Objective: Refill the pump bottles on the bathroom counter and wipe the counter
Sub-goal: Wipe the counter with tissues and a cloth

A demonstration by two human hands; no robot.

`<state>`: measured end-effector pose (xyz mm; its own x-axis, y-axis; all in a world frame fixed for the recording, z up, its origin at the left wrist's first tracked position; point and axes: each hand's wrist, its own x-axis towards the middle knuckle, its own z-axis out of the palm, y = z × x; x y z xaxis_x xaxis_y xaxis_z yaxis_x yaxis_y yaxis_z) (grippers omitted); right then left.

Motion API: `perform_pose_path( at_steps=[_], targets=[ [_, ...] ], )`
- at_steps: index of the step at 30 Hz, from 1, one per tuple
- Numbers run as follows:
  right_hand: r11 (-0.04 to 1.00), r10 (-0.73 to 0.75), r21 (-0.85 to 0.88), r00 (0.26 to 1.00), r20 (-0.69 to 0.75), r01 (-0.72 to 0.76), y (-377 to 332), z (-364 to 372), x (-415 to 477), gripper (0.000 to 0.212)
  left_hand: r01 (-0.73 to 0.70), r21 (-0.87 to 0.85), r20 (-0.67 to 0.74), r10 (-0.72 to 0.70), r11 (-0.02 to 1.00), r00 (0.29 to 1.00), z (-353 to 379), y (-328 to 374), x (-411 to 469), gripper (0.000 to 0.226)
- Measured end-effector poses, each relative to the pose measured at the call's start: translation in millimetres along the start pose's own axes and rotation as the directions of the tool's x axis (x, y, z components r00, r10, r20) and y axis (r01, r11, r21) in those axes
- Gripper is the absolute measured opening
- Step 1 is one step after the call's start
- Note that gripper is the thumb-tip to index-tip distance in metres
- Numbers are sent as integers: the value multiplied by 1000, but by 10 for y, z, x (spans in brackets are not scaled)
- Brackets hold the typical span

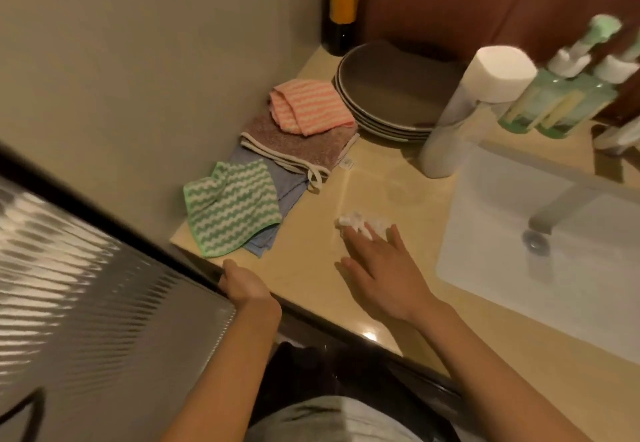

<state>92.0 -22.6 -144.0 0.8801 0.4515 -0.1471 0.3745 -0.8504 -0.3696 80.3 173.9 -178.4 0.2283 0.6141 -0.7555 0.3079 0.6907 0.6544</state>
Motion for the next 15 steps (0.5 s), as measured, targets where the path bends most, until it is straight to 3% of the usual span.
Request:
perform_pose_path(
  at_steps=[3,6,8,10,13,15],
  targets=[
    [1000,-11,24,998,59,10,-205,70,-271,64,-235,185,-12,241,954,970,-32,102,51,55],
    [1000,24,4,993,113,-24,-283,158,-494,65,-468,296,44,478,833,877,-115,166,68,62],
    [999,48,-22,992,115,-45,-282,181,-607,61,-682,294,106,686,670,720,-178,167,61,63],
    [998,52,-44,995,81,-48,-239,182,-650,58,-876,270,253,848,400,466,-225,145,62,63],
    [993,75,-91,997,24,-72,-145,103,-548,56,-964,210,566,784,164,256,-112,210,103,62],
    [985,130,-114,991,21,-127,-45,0,-389,58,-951,305,731,654,-58,194,63,289,191,56]
  ],
)
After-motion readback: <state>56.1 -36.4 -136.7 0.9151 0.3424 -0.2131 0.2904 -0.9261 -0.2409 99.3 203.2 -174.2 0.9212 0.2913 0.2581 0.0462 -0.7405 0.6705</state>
